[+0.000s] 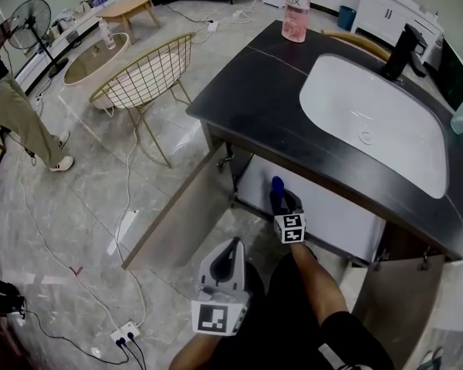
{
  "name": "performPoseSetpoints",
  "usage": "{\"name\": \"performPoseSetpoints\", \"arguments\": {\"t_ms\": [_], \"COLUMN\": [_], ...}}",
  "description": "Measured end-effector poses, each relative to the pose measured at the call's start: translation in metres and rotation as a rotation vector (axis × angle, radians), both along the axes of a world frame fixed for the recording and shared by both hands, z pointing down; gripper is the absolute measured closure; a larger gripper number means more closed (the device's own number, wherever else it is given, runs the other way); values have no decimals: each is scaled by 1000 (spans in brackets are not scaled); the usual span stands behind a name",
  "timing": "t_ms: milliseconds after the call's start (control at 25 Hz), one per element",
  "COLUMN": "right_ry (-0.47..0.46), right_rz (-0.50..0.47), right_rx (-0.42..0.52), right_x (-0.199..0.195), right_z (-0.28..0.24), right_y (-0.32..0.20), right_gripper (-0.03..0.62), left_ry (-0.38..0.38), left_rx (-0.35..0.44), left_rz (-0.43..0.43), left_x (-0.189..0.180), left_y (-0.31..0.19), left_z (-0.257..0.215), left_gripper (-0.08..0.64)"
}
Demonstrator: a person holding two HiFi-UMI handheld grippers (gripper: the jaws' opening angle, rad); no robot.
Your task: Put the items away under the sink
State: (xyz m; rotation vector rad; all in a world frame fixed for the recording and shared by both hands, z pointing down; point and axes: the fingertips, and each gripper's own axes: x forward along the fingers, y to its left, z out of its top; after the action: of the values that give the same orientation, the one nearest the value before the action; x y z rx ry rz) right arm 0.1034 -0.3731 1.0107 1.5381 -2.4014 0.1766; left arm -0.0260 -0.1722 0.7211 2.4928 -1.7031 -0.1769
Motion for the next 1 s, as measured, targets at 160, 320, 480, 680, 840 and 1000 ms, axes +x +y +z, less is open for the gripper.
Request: {"name": "performPoseSetpoints", "arguments": {"t_ms": [160,320,480,680,840,1000], "right_ry": [10,8,18,16,41,60], "right_rz": [0,6,-2,-3,-29,-40], "right_rx": [-11,-19,-44,-38,-46,-59], "right_x": [0,0,-3,-2,-2,-1], "right_z": [10,19,29,31,32,33], "right_y": [-7,-14,-10,-5,2,8], "right_gripper": [448,448,448,448,448,448], "left_ry": [-1,-1,0,2,10,8], "left_rx": [1,-3,-4,-4,-10,-10], "left_rz": [5,11,16,23,24,27], "left_x": [1,2,2,2,2,3], "left_y": [-1,-3,-4,-6,-5,-5], "left_z": [4,8,9,9,11,11], "left_gripper": [545,545,545,545,545,545]}}
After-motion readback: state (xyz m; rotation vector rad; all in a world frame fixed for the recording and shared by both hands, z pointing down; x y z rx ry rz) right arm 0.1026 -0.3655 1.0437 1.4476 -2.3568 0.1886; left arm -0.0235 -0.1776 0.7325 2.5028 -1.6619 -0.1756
